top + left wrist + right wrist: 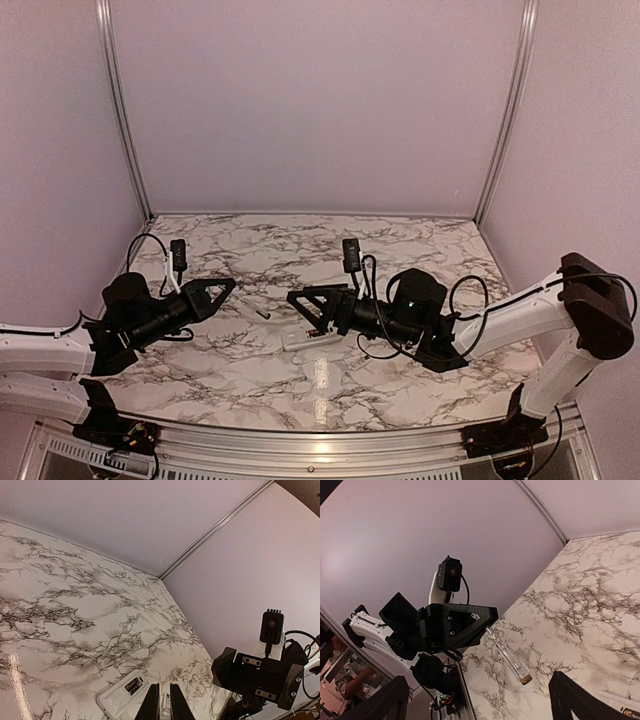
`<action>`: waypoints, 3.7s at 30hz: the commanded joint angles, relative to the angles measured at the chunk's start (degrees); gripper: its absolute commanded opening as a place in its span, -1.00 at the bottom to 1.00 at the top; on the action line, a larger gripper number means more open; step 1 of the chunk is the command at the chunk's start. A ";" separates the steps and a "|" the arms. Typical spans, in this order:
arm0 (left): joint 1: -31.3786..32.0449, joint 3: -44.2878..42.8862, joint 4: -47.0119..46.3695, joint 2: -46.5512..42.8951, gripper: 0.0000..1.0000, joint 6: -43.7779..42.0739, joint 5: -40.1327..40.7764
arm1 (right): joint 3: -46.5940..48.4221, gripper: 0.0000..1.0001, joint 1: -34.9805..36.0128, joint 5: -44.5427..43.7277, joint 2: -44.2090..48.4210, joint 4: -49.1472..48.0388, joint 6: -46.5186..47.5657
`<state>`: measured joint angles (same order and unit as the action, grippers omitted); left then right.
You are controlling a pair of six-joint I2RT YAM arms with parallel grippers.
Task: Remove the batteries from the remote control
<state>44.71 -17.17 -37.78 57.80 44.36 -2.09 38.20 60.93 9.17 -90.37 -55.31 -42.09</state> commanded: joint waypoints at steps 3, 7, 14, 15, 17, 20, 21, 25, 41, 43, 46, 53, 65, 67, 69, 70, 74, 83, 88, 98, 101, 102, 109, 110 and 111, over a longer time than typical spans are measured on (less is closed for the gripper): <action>-0.32 1.77 -5.03 -2.17 -1.00 1.14 -2.75 | 1.41 0.89 -0.28 4.28 -6.25 -13.17 -10.79; -0.28 2.70 -6.29 -3.74 -1.00 2.07 -3.61 | 2.86 0.85 -0.19 6.13 -9.96 -17.97 -13.93; -0.32 3.85 -8.06 -7.08 -1.00 4.08 -6.57 | 7.33 0.83 -0.12 12.00 -16.31 -24.90 -18.61; -0.32 4.05 -8.48 -7.48 -1.00 4.33 -7.06 | 8.05 0.81 -0.06 12.36 -17.08 -25.41 -19.07; -0.29 4.16 -9.10 -7.90 -1.00 4.78 -8.29 | 9.66 0.78 0.26 13.50 -18.35 -25.74 -18.94; -0.32 4.23 -9.84 -7.93 -1.00 5.50 -9.27 | 10.56 0.74 0.71 13.85 -19.37 -27.06 -18.34; -0.28 4.29 -10.18 -7.92 -1.00 5.63 -9.60 | 10.72 0.73 0.94 13.90 -19.56 -27.53 -18.09; -0.26 5.06 -13.10 -7.57 -1.00 6.18 -10.54 | 12.02 0.61 1.33 13.97 -20.47 -28.74 -18.35; -0.29 6.70 -21.39 -3.79 -1.00 6.20 -11.77 | 17.02 0.07 3.34 12.35 -23.70 -30.74 -21.53; -0.31 6.79 -21.75 -3.43 -1.00 6.20 -11.30 | 17.44 0.01 3.64 11.78 -23.91 -30.73 -21.92; -0.28 7.06 -22.40 -2.91 -1.00 6.14 -10.63 | 17.98 -0.07 3.92 11.11 -24.51 -31.61 -22.84; -0.26 7.81 -24.36 -1.81 -1.00 6.22 -9.42 | 19.11 -0.11 4.29 9.31 -25.85 -32.72 -23.76; -0.31 8.47 -24.75 -1.45 -1.00 5.68 -7.09 | 22.81 -0.22 4.49 7.82 -28.36 -32.10 -26.20; -0.26 8.59 -24.63 -1.68 -1.00 5.57 -6.75 | 23.12 -0.24 4.48 7.96 -28.37 -31.70 -25.97; -0.26 8.72 -24.52 -1.93 -1.00 5.48 -6.45 | 23.46 -0.25 4.51 8.06 -28.49 -31.39 -25.91; -0.28 8.77 -24.53 -2.03 -1.00 5.43 -6.25 | 23.50 -0.26 4.53 7.97 -28.54 -31.36 -25.95; -0.29 8.91 -24.34 -2.04 -1.00 5.06 -5.59 | 23.89 -0.31 4.47 7.45 -28.96 -31.27 -26.64; -0.34 8.88 -24.17 -1.66 -1.00 4.77 -4.90 | 24.73 -0.33 4.63 6.79 -28.99 -30.10 -27.04; -0.29 8.91 -24.35 -1.42 -1.00 4.78 -4.81 | 25.22 -0.35 4.60 6.61 -29.05 -29.50 -26.89; -0.25 8.91 -24.80 -0.83 -1.00 4.68 -4.64 | 25.92 -0.58 4.70 6.47 -29.05 -28.21 -26.44; -0.27 8.91 -24.80 -0.73 -1.00 4.69 -4.60 | 26.05 -0.69 4.66 6.56 -29.07 -27.89 -26.30; -0.32 8.83 -24.80 -0.71 -1.00 4.62 -4.59 | 26.05 -0.74 4.69 6.56 -29.08 -27.84 -26.28; -0.27 8.18 -23.21 -0.90 -1.00 3.50 -4.68 | 25.55 -1.00 4.68 6.34 -28.99 -27.19 -25.93; -0.26 8.08 -22.67 -1.12 -1.00 3.27 -4.58 | 25.49 -1.00 4.58 6.35 -28.87 -27.00 -25.75; -0.28 7.99 -22.20 -1.35 -1.00 2.94 -4.57 | 25.38 -1.00 4.62 6.34 -28.76 -26.84 -25.60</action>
<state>44.66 -9.15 -64.29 56.34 50.98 -7.40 62.24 64.77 15.77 -118.74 -76.77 -68.53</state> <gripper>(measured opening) 0.071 0.117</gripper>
